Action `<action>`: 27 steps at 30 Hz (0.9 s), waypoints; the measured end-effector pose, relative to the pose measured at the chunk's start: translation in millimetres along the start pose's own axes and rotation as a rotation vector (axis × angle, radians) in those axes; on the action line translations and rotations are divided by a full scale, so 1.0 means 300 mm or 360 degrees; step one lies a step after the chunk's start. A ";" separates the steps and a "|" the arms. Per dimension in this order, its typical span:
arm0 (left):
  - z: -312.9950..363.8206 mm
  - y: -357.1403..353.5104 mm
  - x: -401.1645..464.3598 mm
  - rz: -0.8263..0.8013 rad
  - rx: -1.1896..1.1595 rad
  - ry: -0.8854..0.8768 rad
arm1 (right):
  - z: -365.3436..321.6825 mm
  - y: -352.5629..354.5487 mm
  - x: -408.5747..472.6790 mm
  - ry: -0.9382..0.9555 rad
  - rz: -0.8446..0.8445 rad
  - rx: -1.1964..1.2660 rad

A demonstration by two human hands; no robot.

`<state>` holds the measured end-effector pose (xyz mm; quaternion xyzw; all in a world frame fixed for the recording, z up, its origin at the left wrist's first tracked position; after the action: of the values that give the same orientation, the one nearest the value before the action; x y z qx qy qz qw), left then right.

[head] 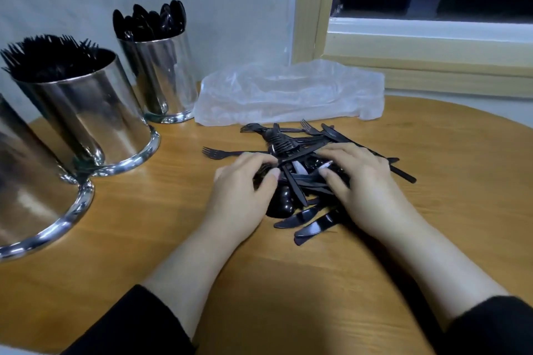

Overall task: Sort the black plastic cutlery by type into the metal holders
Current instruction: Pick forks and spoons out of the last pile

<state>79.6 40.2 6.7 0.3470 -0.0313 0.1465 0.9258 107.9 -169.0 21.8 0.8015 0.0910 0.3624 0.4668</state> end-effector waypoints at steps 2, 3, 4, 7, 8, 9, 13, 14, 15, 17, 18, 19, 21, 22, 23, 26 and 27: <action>-0.031 0.032 0.032 0.0080 -0.0105 0.0175 | 0.008 -0.029 0.064 0.0019 -0.0129 0.0001; -0.050 0.051 0.047 0.0101 -0.0109 0.0256 | 0.010 -0.050 0.088 0.0028 -0.0187 0.0013; -0.069 0.068 0.062 0.0110 -0.0106 0.0318 | 0.010 -0.072 0.103 0.0024 -0.0244 0.0020; -0.092 0.087 0.088 0.0071 -0.0104 0.0396 | 0.016 -0.127 0.126 0.0012 -0.0349 -0.0038; -0.087 0.081 0.088 0.0044 -0.0108 0.0395 | 0.017 -0.137 0.128 0.0012 -0.0326 -0.0048; -0.080 0.074 0.086 0.0023 -0.0109 0.0378 | 0.019 -0.143 0.128 0.0017 -0.0276 -0.0048; -0.061 0.058 0.085 0.0043 -0.0084 0.0324 | 0.016 -0.142 0.124 0.0077 -0.0134 -0.0065; -0.062 0.060 0.086 0.0051 -0.0085 0.0319 | 0.015 -0.141 0.125 0.0087 -0.0121 -0.0064; -0.063 0.061 0.086 0.0057 -0.0094 0.0316 | 0.013 -0.139 0.126 0.0095 -0.0112 -0.0066; -0.064 0.061 0.084 0.0063 -0.0128 0.0313 | 0.010 -0.137 0.126 0.0101 -0.0106 -0.0078; -0.063 0.061 0.082 0.0070 -0.0150 0.0307 | 0.011 -0.136 0.126 0.0105 -0.0097 -0.0090; -0.063 0.062 0.081 0.0091 -0.0181 0.0298 | 0.012 -0.135 0.126 0.0108 -0.0088 -0.0105; -0.067 0.069 0.081 0.0177 -0.0265 0.0263 | 0.009 -0.131 0.124 0.0110 -0.0060 -0.0147; -0.068 0.074 0.081 0.0234 -0.0300 0.0235 | 0.005 -0.130 0.122 0.0108 -0.0041 -0.0164; -0.066 0.081 0.079 0.0292 -0.0323 0.0199 | 0.001 -0.129 0.120 0.0105 -0.0021 -0.0178; -0.060 0.091 0.071 0.0402 -0.0358 0.0093 | -0.010 -0.118 0.115 0.0105 0.0108 -0.0191; -0.062 0.089 0.071 0.0410 -0.0359 0.0066 | -0.010 -0.108 0.113 0.0091 0.0194 -0.0158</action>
<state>91.4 76.9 12.8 0.2310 -0.0728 0.2666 0.9329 136.8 -132.7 13.1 0.7709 0.0372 0.4169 0.4801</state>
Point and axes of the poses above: each hand's wrist, its own x-axis towards the middle knuckle, its own y-axis out of the back of the hand, z = x × y, the point moved 2 cm from there along x, towards the middle knuckle, and after that the axes turned 14 degrees about y, right-handed, at the moved point
